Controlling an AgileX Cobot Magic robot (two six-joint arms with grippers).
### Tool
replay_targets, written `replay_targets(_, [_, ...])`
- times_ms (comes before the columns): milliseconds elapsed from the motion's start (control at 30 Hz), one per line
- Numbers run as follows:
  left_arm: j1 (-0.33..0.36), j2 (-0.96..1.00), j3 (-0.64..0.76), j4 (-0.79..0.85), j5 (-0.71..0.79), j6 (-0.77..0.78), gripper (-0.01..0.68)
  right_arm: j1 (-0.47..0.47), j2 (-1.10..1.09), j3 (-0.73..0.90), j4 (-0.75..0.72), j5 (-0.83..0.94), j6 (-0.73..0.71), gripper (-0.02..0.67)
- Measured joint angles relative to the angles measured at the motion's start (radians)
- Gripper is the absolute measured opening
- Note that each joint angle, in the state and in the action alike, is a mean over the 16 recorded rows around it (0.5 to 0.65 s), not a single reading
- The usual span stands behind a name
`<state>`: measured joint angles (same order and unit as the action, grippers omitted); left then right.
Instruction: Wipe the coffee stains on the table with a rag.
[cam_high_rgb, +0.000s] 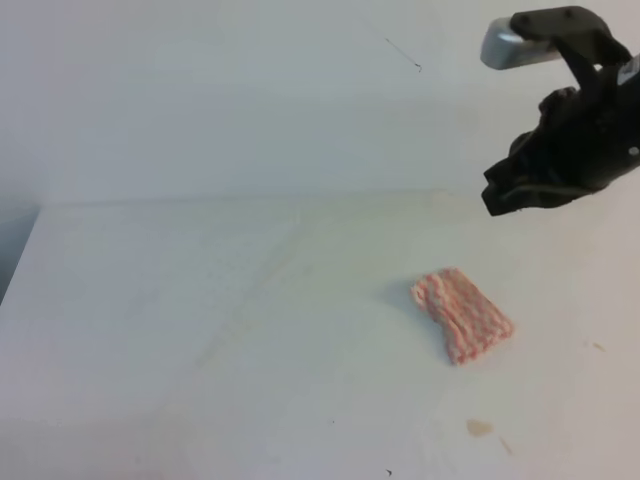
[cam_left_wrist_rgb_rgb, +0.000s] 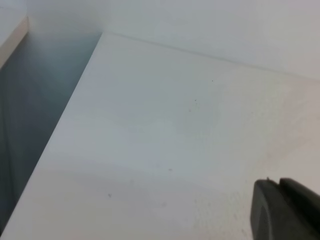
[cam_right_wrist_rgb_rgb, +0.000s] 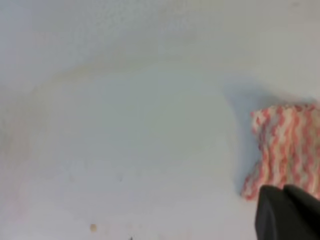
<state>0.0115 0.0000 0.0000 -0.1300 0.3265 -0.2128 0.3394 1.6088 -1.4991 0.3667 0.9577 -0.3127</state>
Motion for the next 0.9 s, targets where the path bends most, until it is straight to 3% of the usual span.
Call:
replay_targets(500, [0.000,0.000,0.000,0.000,0.000,0.000,0.001,0.000,-0.567,0.506,-0.120,-0.208,0.189,0.000])
replay_targets(900, [0.000,0.000,0.000,0.000,0.000,0.000,0.001,0.000,-0.735,0.663,-0.209,-0.307,0.248,0.000])
